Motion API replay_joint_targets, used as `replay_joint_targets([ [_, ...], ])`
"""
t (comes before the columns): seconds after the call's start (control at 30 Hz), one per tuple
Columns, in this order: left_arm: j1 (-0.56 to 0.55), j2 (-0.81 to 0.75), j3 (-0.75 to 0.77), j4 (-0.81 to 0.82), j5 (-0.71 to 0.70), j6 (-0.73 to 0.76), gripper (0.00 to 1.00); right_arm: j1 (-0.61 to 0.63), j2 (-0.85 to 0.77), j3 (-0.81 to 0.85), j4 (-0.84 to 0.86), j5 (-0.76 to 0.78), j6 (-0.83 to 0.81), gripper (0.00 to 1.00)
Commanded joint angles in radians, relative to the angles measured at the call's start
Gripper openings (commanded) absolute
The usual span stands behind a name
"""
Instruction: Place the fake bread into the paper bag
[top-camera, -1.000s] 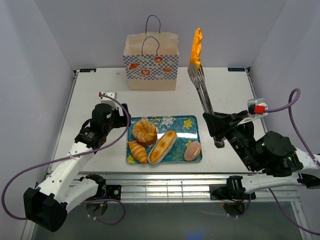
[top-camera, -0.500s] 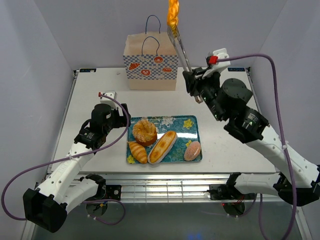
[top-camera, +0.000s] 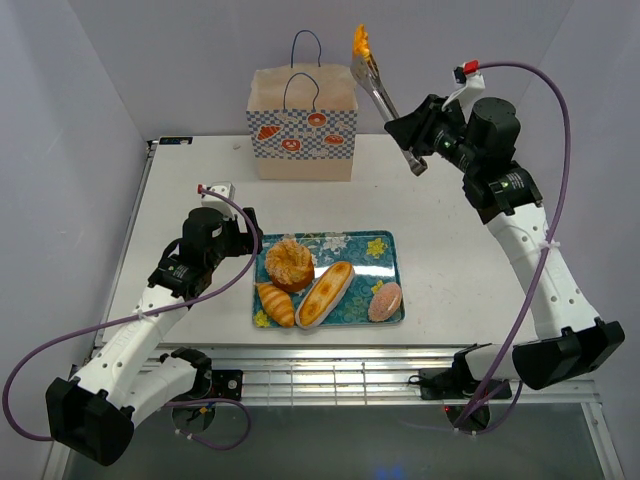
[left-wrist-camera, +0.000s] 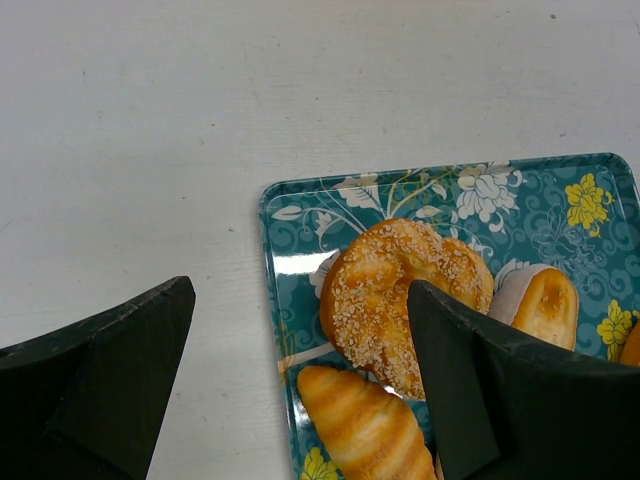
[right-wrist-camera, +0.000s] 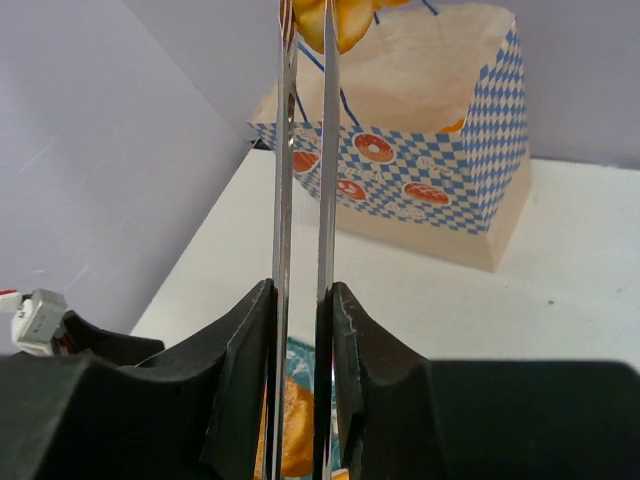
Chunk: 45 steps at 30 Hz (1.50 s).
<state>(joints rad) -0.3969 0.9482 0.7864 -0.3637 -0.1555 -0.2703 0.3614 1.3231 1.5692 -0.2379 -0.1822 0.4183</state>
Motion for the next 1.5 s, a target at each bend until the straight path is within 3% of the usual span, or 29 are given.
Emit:
replay_joint_targets([
  [0.0,-0.003,-0.025,0.043,-0.001,0.023,0.006,0.98,-0.047,0.004,0.026,0.065,-0.204,0.134,0.08],
  [0.27,-0.005,-0.026,0.043,-0.001,0.030,0.006,0.98,-0.075,0.085,0.009,0.087,-0.336,0.174,0.08],
  [0.6,-0.005,-0.022,0.040,0.002,0.031,0.005,0.98,-0.076,0.145,-0.020,0.144,-0.385,0.209,0.08],
  [0.87,-0.007,-0.020,0.040,0.002,0.036,0.006,0.98,-0.090,0.246,0.061,0.149,-0.410,0.255,0.29],
  [1.47,-0.011,-0.008,0.039,0.000,0.028,0.008,0.98,-0.179,0.338,0.172,0.152,-0.442,0.332,0.48],
])
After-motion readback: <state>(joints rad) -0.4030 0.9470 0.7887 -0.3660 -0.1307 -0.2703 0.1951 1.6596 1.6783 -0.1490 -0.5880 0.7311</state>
